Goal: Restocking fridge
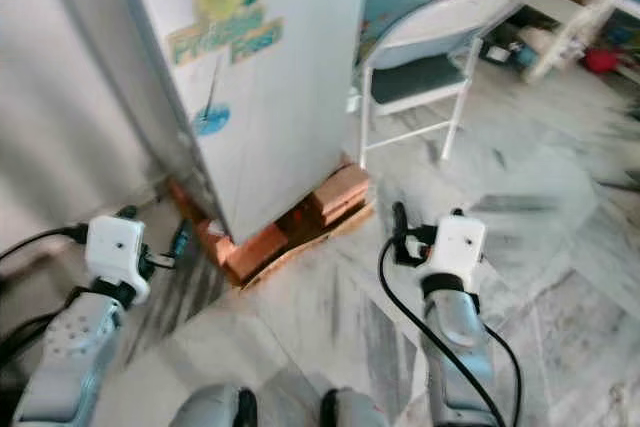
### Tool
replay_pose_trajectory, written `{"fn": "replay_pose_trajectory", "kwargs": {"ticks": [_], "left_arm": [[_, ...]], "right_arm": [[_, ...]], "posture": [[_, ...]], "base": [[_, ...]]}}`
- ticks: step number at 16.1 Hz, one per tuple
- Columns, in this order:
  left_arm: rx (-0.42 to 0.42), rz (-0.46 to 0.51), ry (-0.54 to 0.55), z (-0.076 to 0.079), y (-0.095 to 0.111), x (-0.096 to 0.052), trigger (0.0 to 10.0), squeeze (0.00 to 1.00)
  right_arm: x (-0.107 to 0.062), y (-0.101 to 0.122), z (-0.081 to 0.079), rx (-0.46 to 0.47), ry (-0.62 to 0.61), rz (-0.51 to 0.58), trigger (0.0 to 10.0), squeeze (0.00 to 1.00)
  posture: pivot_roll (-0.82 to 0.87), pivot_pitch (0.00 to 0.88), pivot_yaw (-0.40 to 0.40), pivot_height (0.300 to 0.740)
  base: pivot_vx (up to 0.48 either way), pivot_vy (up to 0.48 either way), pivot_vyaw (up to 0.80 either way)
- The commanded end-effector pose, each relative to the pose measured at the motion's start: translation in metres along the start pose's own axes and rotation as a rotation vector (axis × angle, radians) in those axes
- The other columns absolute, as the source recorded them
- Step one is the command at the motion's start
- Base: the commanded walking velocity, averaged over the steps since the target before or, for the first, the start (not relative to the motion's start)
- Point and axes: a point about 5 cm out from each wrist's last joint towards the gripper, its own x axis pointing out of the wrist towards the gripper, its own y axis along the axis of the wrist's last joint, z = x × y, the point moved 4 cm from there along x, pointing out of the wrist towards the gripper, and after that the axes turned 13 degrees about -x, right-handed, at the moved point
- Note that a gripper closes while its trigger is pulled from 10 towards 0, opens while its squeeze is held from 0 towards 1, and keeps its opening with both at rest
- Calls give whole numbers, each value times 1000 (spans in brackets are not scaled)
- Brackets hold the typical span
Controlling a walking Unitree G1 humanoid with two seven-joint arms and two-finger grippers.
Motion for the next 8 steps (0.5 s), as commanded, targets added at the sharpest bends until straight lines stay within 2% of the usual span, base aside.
{"fn": "replay_pose_trajectory", "kwargs": {"ticks": [1,3,4,6,8], "left_arm": [[3,-21,5,-3,-4,-2,10000,0],[-2,-21,10,-3,-5,-2,10000,0],[-4,-24,6,-3,-6,-2,10000,0],[-3,-23,2,-2,-5,-1,10000,0],[-5,-20,2,0,-5,0,10000,0]], "right_arm": [[-2,-3,0,8,1,-15,10000,0],[-2,-3,0,6,3,-15,10000,0],[-3,-3,-4,33,22,-17,10000,0],[-4,0,-9,27,38,-2,10000,0],[-4,0,-12,32,47,-7,10000,0]], "posture": [[114,151,-42,740],[111,150,-43,740],[111,148,-43,740],[110,147,-43,740],[109,149,-42,740]], "base": [[0,480,-800],[0,480,-800],[0,480,-800],[0,480,-634],[0,480,0]]}}
